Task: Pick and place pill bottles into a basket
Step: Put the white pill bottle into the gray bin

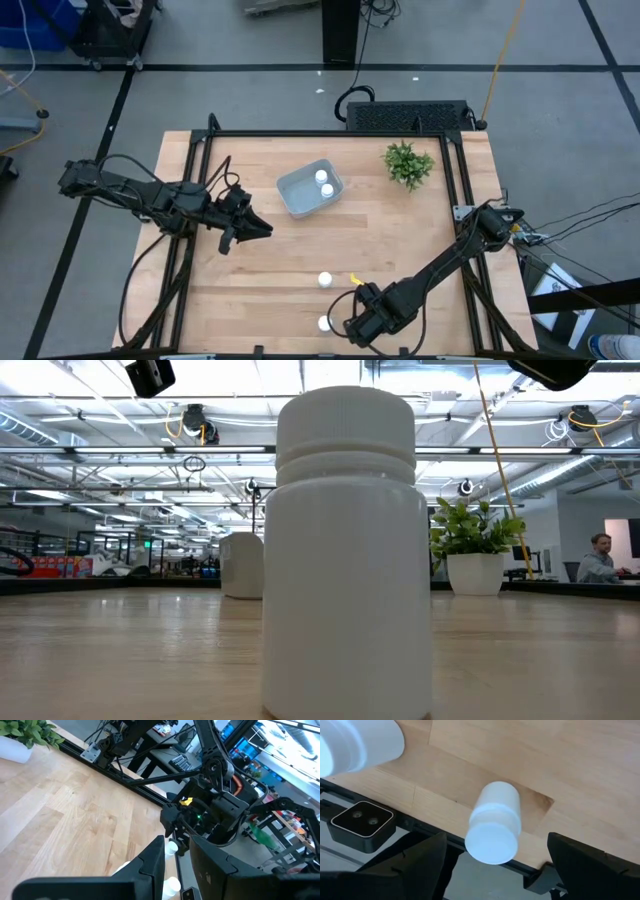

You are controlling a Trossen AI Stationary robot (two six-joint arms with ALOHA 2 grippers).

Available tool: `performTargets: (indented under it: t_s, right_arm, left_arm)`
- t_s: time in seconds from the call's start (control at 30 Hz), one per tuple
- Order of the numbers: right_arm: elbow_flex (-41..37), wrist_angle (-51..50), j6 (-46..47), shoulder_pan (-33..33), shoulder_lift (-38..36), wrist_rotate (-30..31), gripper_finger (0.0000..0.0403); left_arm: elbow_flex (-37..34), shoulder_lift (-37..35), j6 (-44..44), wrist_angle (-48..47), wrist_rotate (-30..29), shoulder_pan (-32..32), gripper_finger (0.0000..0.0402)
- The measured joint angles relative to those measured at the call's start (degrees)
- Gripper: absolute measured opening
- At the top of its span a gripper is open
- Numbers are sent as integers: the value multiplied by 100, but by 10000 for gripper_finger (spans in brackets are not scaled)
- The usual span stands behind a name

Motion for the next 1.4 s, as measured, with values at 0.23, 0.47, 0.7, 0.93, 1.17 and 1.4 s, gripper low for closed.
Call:
performTargets:
  t_s: [0.23,0.47,0.7,0.93,1.17,1.4]
  right_arm:
    - [-1,-1,-30,0,0,2,338]
    - [-2,-8,-62,0,0,5,338]
    - [-1,-5,-83,7,0,19,316]
    - [0,240,-155,7,0,35,278]
    - [-389,814,-64,43,-9,7,272]
    - [-452,923,61,85,-9,-7,266]
  left_arm:
    - [0,0,2,0,-4,0,97]
    - [0,0,9,0,-7,0,97]
    - [0,0,11,0,-7,0,97]
    - [0,0,9,-2,-103,-2,97]
    - [0,0,-8,0,-102,-2,97]
    - [0,0,-48,-2,-98,-2,97]
